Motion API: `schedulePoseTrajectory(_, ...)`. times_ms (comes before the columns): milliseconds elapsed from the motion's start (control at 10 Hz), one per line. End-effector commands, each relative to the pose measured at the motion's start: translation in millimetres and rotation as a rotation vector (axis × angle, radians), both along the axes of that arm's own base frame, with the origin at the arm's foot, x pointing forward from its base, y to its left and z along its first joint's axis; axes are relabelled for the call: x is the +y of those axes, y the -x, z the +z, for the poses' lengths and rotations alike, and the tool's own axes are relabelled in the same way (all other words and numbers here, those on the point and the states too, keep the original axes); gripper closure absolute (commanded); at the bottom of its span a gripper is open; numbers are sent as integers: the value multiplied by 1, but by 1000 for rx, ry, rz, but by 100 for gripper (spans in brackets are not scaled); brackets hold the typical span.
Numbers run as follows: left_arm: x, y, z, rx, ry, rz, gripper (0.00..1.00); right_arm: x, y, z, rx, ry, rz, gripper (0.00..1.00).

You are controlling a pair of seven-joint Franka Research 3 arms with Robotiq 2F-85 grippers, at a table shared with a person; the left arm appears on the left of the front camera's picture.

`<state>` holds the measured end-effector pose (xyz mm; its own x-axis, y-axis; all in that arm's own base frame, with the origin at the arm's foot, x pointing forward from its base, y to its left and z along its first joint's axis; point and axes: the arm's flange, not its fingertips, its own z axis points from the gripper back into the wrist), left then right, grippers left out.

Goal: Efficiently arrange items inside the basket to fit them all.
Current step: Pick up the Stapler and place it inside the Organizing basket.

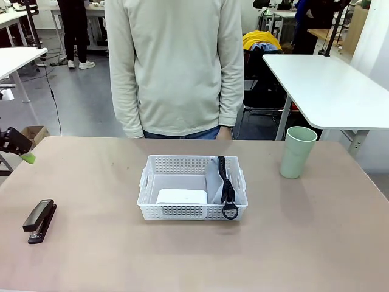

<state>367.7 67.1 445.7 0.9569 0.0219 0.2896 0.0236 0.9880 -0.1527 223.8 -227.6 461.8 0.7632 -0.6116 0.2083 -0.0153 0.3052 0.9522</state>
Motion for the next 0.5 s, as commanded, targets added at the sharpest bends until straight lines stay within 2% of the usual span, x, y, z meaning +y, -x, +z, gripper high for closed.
schedulePoseTrajectory(0, -26, -7, -22, 53, -80, 35, 0, 0, -1, 0, -38, 0, 1, 0)
schedulePoseTrajectory(100, -35, -7, -35, 85, -86, -2, 0, 0, -1, 0, -38, 0, 1, 0)
schedulePoseTrajectory(400, -46, -5, -71, 153, -130, 32, 0, 0, -1, 0, -38, 0, 1, 0)
